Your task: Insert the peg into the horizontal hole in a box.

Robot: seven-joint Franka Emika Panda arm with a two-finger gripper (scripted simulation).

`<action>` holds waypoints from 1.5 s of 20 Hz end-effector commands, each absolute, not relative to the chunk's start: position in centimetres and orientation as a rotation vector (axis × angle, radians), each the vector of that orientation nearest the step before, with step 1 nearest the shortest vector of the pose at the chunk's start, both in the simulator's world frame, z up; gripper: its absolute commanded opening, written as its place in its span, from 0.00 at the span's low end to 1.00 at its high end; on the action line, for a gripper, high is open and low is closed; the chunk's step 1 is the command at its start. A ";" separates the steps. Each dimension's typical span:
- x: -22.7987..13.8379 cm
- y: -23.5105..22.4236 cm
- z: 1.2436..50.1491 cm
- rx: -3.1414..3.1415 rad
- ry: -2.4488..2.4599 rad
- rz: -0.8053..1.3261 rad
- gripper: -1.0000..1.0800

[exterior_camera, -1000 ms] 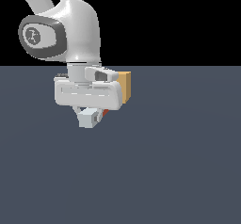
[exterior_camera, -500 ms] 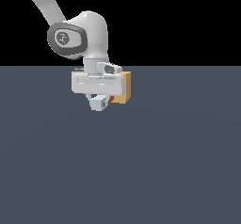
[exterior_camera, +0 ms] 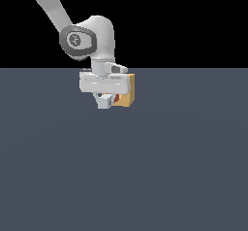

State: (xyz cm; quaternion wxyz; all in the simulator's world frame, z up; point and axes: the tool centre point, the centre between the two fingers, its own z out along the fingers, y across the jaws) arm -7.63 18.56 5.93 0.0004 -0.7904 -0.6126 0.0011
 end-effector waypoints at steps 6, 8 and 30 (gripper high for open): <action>-7.4 18.7 6.1 -2.483 -1.924 0.000 0.00; -7.3 18.7 6.2 -2.483 -1.925 -0.004 0.00; -5.4 26.4 6.2 -2.483 -1.925 -0.003 0.00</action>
